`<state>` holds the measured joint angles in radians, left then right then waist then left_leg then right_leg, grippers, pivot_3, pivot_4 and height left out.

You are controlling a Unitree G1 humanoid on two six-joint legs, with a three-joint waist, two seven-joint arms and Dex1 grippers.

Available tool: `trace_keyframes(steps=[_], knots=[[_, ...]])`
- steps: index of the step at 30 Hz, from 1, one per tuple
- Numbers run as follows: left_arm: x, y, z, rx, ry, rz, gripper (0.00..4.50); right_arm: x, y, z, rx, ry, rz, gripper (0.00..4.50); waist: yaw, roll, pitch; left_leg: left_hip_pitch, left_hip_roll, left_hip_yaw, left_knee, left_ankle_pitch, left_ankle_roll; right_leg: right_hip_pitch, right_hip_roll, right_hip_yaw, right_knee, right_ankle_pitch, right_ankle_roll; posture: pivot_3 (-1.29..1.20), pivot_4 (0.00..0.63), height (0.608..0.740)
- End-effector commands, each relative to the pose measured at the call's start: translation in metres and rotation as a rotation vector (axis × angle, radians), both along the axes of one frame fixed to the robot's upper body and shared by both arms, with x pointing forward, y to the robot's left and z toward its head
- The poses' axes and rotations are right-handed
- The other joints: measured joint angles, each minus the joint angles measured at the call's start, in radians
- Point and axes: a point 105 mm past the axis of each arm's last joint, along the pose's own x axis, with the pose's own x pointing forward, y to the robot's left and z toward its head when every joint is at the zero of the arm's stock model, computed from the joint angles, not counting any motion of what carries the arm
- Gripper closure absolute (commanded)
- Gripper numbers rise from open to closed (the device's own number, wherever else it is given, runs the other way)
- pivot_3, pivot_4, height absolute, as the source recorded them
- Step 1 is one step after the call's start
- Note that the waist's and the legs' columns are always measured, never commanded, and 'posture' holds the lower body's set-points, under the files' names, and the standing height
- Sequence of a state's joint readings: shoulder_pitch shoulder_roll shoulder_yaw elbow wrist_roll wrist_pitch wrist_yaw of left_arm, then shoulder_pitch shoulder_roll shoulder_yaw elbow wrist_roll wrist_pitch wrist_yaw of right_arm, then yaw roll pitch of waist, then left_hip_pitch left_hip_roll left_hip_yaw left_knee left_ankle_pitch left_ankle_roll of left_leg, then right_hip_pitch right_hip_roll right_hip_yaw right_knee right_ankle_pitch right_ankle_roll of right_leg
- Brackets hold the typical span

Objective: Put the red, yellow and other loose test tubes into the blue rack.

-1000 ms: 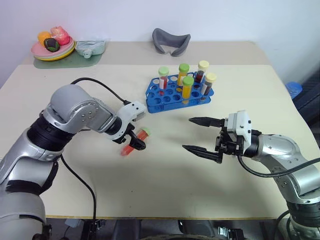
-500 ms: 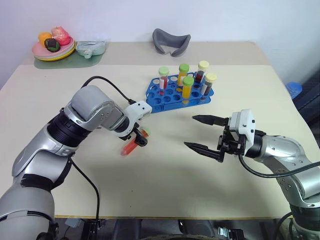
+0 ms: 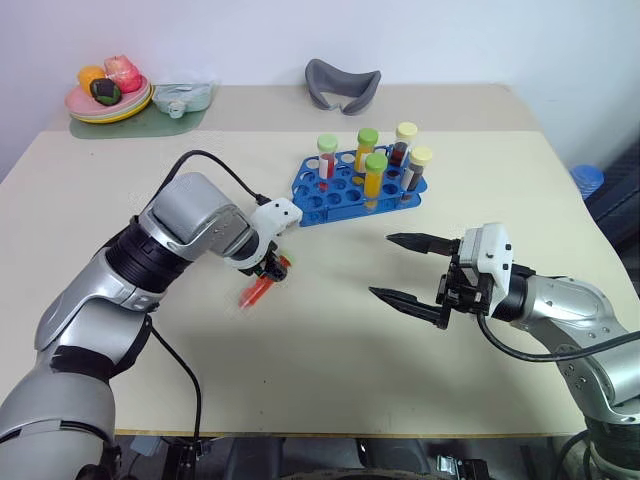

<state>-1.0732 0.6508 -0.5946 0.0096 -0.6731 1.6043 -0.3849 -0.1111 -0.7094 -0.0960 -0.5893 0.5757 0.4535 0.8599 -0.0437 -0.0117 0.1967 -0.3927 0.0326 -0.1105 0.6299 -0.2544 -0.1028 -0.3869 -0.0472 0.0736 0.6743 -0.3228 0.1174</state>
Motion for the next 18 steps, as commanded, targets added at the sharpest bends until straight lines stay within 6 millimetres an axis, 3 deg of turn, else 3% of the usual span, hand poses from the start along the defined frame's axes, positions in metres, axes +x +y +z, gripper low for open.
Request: trace_keyframes(steps=[1,11,18], knots=[[-0.007,0.0,-0.01,-0.003,0.055,-0.009,3.19,-0.005,0.0,0.01,0.009,-0.042,0.01,0.33,0.0,0.0,0.0,0.0,0.0,0.0,0.0,0.0,0.0,0.0,0.0,0.0,0.0,0.0,0.0,0.0,0.15,0.74],[-0.008,0.016,0.0,0.011,-0.001,0.002,3.19,-0.003,0.0,0.008,0.007,-0.035,0.023,0.33,-0.002,0.0,0.0,0.0,0.0,0.0,-0.001,0.0,0.0,-0.001,0.0,0.0,0.0,0.0,0.0,0.0,0.15,0.74],[-0.001,0.01,0.012,-0.084,-0.079,0.013,3.19,-0.002,0.0,0.01,0.005,-0.032,0.04,0.33,-0.002,0.0,0.0,0.0,0.0,0.0,-0.001,0.0,0.0,-0.001,0.0,0.0,0.0,0.0,0.0,0.0,0.15,0.74]])
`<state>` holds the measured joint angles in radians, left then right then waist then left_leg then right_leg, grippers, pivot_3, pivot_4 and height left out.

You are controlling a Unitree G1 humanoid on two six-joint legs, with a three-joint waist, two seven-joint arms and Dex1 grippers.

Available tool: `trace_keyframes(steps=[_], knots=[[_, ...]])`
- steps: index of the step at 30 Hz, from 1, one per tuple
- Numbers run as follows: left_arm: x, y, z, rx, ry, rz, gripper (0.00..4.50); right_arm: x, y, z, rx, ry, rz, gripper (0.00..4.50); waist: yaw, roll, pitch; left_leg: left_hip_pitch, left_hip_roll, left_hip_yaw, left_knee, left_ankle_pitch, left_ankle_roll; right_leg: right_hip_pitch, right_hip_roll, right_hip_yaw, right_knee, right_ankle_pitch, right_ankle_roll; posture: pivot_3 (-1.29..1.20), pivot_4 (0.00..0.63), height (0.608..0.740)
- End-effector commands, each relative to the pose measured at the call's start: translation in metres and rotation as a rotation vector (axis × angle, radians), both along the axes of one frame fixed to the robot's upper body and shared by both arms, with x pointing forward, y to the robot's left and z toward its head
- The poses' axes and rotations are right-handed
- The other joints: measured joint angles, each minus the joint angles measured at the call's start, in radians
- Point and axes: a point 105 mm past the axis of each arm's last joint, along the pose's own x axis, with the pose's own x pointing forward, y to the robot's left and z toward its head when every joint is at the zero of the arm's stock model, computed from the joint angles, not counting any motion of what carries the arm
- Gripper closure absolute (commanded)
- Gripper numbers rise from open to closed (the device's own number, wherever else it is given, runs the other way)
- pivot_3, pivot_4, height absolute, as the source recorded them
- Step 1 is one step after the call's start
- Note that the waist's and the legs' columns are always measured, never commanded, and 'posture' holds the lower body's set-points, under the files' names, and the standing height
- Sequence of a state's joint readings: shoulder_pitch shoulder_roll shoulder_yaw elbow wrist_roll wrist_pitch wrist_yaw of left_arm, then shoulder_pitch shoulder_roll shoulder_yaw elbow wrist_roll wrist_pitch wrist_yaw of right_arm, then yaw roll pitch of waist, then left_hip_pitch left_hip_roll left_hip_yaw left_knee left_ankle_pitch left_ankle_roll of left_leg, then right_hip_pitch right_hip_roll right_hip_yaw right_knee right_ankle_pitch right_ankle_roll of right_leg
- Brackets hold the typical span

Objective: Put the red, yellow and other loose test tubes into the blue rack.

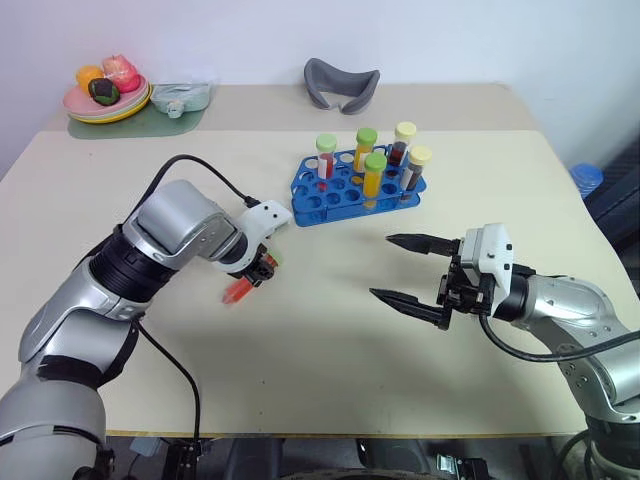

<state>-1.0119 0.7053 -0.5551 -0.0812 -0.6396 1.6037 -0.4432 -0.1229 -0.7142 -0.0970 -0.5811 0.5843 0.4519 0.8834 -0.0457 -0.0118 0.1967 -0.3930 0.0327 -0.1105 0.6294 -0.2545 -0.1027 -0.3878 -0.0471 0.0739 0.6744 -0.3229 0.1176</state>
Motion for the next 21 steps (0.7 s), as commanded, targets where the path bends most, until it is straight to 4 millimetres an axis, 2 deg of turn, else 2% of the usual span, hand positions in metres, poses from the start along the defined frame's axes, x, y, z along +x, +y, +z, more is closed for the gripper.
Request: trace_keyframes(steps=[1,5,8,14,17,19,21], knots=[[0.01,-0.006,0.019,-0.118,-0.116,0.016,3.19,-0.001,-0.001,0.009,0.005,-0.031,0.019,0.33,0.001,0.0,0.0,0.0,0.0,0.0,0.0,0.0,0.0,0.0,0.0,0.0,0.0,0.0,0.0,0.0,0.15,0.74],[0.029,-0.022,0.059,-0.409,-0.437,0.001,3.19,-0.001,-0.002,0.011,-0.002,-0.03,0.028,0.33,0.005,0.0,0.0,-0.001,0.0,0.0,0.001,0.0,0.0,0.0,-0.001,0.0,0.0,0.0,0.0,0.0,0.15,0.74],[0.027,-0.029,0.077,-0.554,-0.526,-0.031,3.19,-0.001,-0.004,0.013,-0.008,-0.031,0.031,0.33,0.005,-0.001,0.001,-0.002,0.0,0.0,0.001,0.0,-0.001,0.0,-0.001,0.0,0.0,0.0,0.0,0.0,0.15,0.74],[0.019,-0.037,0.134,-0.914,-0.641,-0.112,3.19,0.003,-0.006,0.02,0.002,-0.037,0.006,0.33,0.005,-0.001,0.001,-0.001,0.0,0.0,0.001,0.0,0.0,0.0,-0.001,0.0,0.0,0.0,0.0,0.0,0.15,0.74],[0.03,-0.033,0.158,-0.965,-0.856,-0.083,3.19,0.009,-0.007,0.027,0.046,-0.05,-0.036,0.33,0.004,-0.001,0.001,-0.001,0.0,0.0,0.001,0.0,0.0,0.0,-0.001,0.0,0.0,0.0,0.0,0.0,0.15,0.74],[0.036,-0.031,0.162,-0.975,-0.99,-0.065,3.19,0.015,-0.006,0.035,0.099,-0.072,-0.082,0.33,0.003,-0.001,0.001,-0.001,0.0,0.0,0.001,0.0,-0.001,0.0,-0.001,0.0,0.0,0.0,0.0,0.0,0.15,0.74],[0.04,-0.034,0.158,-1.008,-1.038,-0.067,3.19,0.022,-0.006,0.042,0.137,-0.112,-0.136,0.33,0.003,-0.001,0.0,-0.001,0.0,0.0,0.001,0.001,-0.001,0.0,-0.001,0.0,0.0,0.0,0.0,0.0,0.15,0.74]])
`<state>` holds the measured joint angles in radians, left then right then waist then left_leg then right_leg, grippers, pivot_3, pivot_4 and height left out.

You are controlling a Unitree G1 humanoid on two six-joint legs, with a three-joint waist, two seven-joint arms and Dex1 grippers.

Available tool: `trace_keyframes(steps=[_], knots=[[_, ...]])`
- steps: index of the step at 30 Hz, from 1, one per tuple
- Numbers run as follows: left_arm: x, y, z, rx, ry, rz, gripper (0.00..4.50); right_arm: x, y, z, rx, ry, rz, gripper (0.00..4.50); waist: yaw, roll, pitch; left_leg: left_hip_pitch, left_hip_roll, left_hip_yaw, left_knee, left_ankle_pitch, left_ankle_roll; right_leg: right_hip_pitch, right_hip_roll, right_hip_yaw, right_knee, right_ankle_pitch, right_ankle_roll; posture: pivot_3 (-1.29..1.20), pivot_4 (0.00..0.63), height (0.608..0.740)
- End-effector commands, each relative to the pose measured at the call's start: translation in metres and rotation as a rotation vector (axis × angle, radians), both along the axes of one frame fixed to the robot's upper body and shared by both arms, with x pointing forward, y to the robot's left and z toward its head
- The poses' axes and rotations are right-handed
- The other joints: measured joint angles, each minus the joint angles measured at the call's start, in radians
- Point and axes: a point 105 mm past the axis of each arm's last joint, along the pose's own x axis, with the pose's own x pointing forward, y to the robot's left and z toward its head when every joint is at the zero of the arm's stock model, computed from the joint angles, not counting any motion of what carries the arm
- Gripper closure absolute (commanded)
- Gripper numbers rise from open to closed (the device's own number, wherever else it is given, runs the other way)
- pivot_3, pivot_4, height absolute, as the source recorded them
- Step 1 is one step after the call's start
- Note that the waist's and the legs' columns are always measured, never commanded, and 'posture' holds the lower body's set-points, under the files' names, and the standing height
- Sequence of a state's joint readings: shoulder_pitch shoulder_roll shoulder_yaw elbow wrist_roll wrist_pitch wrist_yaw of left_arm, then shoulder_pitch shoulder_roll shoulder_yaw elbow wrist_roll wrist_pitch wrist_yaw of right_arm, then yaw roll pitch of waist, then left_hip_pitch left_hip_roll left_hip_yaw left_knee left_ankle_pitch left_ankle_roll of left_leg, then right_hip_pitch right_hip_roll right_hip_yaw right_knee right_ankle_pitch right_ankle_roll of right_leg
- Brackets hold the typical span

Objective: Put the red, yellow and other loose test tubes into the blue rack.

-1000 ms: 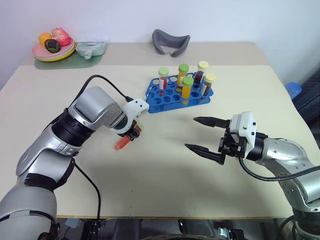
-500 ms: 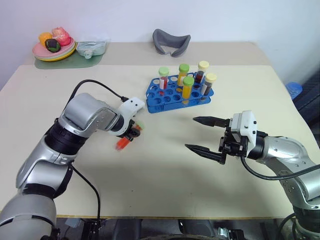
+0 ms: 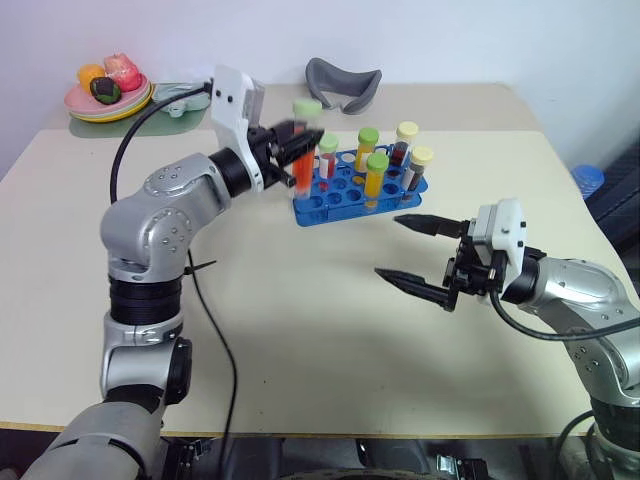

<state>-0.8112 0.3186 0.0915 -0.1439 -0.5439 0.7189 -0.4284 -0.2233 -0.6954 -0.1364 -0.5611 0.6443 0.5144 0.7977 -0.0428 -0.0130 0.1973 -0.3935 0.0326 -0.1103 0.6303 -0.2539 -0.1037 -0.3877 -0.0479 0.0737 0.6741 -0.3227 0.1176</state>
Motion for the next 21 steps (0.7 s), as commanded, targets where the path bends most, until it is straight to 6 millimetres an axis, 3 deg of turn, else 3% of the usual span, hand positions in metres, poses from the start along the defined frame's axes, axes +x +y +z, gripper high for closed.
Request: trace_keyframes(steps=[1,7,21], knots=[[0.007,0.002,0.003,-0.039,-0.144,0.072,3.19,0.01,-0.002,0.017,0.069,-0.082,-0.089,0.33,0.001,0.0,0.0,0.0,0.0,0.0,0.0,0.0,-0.001,0.0,0.0,0.0,0.0,0.0,0.0,0.0,0.15,0.74],[0.022,-0.012,-0.027,-0.088,-0.181,0.07,3.19,0.032,-0.016,0.011,0.104,-0.081,-0.315,0.33,0.005,0.0,0.0,-0.001,0.0,0.0,0.0,0.0,0.0,-0.001,0.0,0.0,-0.001,0.0,0.0,0.0,0.15,0.74],[0.026,-0.052,-0.062,0.026,-0.303,0.024,3.19,0.021,-0.017,0.0,0.151,-0.035,-0.379,0.33,0.001,0.0,0.0,-0.001,0.0,0.0,0.0,-0.001,0.001,-0.001,0.0,0.0,-0.001,0.0,0.0,0.0,0.15,0.74]])
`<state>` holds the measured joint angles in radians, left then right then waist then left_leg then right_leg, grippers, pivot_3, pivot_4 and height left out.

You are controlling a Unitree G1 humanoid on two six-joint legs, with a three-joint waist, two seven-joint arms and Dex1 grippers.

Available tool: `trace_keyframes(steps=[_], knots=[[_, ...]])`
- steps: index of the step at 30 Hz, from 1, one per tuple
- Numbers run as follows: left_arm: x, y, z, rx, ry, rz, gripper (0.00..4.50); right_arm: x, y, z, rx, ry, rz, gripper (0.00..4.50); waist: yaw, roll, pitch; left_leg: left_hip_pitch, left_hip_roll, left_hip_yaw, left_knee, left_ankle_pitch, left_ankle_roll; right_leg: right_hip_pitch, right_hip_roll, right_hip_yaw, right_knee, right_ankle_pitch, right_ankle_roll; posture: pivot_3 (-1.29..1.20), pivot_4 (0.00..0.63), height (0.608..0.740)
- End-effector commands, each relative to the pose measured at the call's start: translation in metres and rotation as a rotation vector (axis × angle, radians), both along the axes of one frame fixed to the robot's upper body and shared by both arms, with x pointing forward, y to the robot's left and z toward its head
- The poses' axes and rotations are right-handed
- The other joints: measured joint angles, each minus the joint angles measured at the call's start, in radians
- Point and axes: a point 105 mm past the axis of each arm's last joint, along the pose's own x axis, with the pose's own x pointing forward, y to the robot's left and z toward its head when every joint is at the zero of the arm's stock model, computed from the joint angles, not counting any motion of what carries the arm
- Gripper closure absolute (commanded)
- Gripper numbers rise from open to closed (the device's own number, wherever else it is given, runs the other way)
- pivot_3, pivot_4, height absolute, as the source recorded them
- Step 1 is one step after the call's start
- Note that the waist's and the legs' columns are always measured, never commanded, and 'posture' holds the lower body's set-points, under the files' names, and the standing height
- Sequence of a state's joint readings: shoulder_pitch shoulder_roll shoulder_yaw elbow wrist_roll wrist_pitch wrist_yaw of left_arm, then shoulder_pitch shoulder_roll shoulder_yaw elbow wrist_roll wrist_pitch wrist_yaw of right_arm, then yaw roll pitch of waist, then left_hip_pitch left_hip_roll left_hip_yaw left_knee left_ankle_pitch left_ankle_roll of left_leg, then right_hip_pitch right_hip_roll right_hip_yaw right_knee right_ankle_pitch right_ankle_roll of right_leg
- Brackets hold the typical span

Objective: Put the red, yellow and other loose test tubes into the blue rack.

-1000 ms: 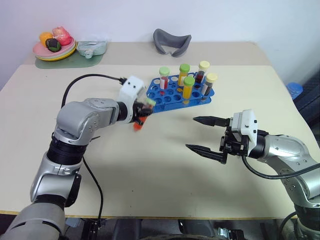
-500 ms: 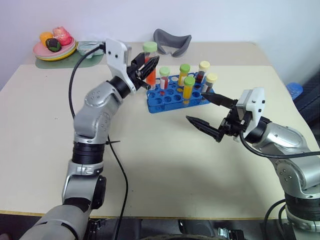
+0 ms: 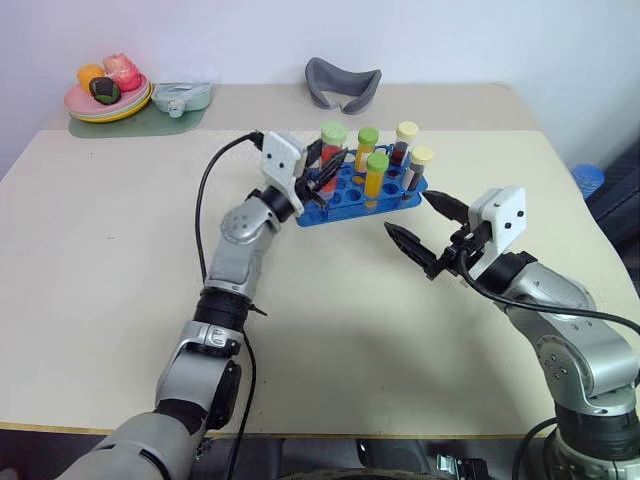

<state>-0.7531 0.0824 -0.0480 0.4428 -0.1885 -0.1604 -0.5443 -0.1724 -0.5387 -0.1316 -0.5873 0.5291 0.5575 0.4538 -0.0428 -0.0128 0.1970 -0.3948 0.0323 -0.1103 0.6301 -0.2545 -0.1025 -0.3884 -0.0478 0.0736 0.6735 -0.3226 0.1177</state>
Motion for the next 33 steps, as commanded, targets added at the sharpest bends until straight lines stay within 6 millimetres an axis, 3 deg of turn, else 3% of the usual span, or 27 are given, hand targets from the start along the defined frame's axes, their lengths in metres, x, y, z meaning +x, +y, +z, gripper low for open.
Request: trace_keyframes(steps=[1,17,33], knots=[[-0.004,-0.008,0.011,-0.01,-0.066,0.0,3.19,-0.006,-0.001,0.012,0.011,-0.045,0.001,0.33,0.001,0.0,0.0,0.0,0.0,0.0,0.0,0.0,0.0,0.0,0.0,0.0,0.0,0.0,0.0,0.0,0.15,0.74],[-0.001,-0.021,-0.004,0.03,-0.087,0.06,3.19,-0.009,-0.006,0.014,0.003,-0.024,0.016,0.33,0.0,0.0,0.0,0.0,0.0,0.0,0.0,0.0,0.0,0.0,0.0,0.0,0.0,0.0,0.0,0.0,0.15,0.74],[0.017,-0.03,-0.011,0.006,-0.027,0.097,3.19,-0.014,-0.01,0.011,-0.004,-0.026,0.002,0.33,0.003,0.0,0.0,0.0,0.0,0.0,0.0,0.0,0.0,0.0,0.0,0.0,0.0,0.0,0.0,0.0,0.15,0.74]])
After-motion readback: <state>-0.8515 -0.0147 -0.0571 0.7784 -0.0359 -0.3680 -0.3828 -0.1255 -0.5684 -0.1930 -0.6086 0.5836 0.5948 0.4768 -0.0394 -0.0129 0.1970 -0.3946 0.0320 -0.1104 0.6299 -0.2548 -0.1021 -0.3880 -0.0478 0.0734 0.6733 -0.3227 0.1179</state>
